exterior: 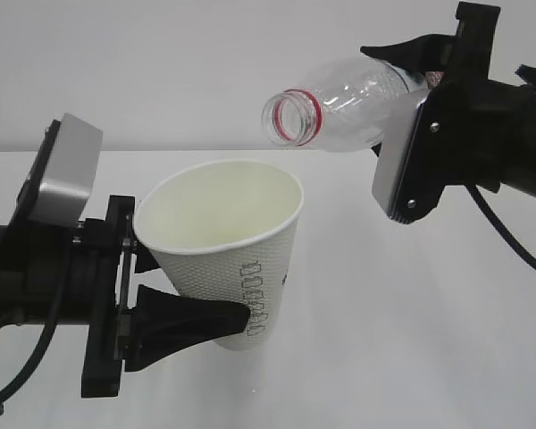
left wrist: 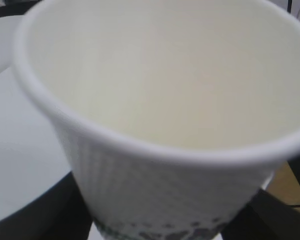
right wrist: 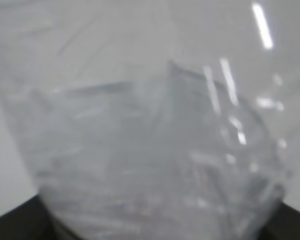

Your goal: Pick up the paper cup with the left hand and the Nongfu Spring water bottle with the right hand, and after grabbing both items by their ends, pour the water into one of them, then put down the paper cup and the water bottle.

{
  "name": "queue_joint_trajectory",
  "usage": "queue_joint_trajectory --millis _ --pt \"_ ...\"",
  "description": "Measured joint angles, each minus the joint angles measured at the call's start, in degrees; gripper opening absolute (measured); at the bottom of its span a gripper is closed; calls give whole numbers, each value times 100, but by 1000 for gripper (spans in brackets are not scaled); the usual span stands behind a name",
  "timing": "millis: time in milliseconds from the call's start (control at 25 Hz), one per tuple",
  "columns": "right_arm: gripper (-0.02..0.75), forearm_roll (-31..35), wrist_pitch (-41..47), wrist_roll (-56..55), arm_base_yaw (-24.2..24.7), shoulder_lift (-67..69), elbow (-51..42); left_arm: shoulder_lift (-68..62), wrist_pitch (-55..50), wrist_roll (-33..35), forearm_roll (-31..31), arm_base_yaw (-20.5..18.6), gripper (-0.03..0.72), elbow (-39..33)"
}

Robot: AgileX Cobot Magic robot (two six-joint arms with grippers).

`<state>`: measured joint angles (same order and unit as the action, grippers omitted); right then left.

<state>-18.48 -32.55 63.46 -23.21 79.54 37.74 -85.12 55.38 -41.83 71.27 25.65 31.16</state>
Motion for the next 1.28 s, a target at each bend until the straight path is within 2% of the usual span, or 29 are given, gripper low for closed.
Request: queue_joint_trajectory --millis 1280 --pt "494 -54 -12 815 0 0 0 0 -169 0 179 0 498 0"
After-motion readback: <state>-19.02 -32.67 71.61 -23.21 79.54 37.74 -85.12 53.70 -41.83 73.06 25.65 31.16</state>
